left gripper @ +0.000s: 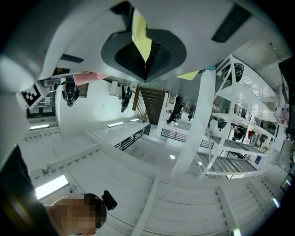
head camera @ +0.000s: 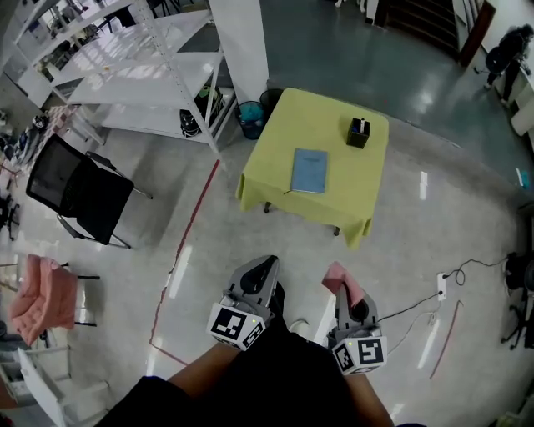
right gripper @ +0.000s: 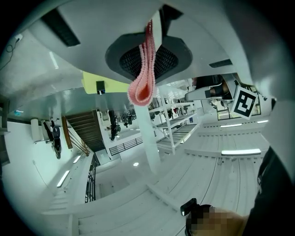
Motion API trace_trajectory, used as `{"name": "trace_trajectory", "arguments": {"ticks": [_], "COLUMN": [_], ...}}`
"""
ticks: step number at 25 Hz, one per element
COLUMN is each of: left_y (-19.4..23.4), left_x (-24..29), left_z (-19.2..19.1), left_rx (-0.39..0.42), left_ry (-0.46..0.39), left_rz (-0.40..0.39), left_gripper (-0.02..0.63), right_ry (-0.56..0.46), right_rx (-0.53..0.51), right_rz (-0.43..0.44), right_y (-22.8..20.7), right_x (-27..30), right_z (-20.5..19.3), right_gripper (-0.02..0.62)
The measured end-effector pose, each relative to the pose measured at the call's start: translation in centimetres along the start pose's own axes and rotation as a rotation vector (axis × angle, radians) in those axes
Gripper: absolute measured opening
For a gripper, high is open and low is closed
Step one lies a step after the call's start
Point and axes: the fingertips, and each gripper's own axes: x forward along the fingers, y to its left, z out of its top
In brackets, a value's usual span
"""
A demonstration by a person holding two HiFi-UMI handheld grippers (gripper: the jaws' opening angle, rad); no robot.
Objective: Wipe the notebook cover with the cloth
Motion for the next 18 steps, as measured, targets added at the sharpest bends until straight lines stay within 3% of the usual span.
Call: {"name": "trace_trajectory", "arguments": {"ticks": [10, 18], "left_y": [15.0, 21.5], "left_x": [8.5, 12.9], "left_z": [5.1, 6.3], "left_rx": [-0.05, -0.073], "left_ry": [-0.015, 0.001], "left_rz": [0.005, -0.051], "left_gripper": [0.005, 0.005], "right_ry": [0.011, 0.064], "right_rx": [-0.04, -0.039], "right_rz": [-0.038, -0.056], "right_y": [0.2, 0.1], "right_x": [16.8, 25.3], "right_z": [7.8, 8.0], "right_gripper": [0.037, 0.035]}}
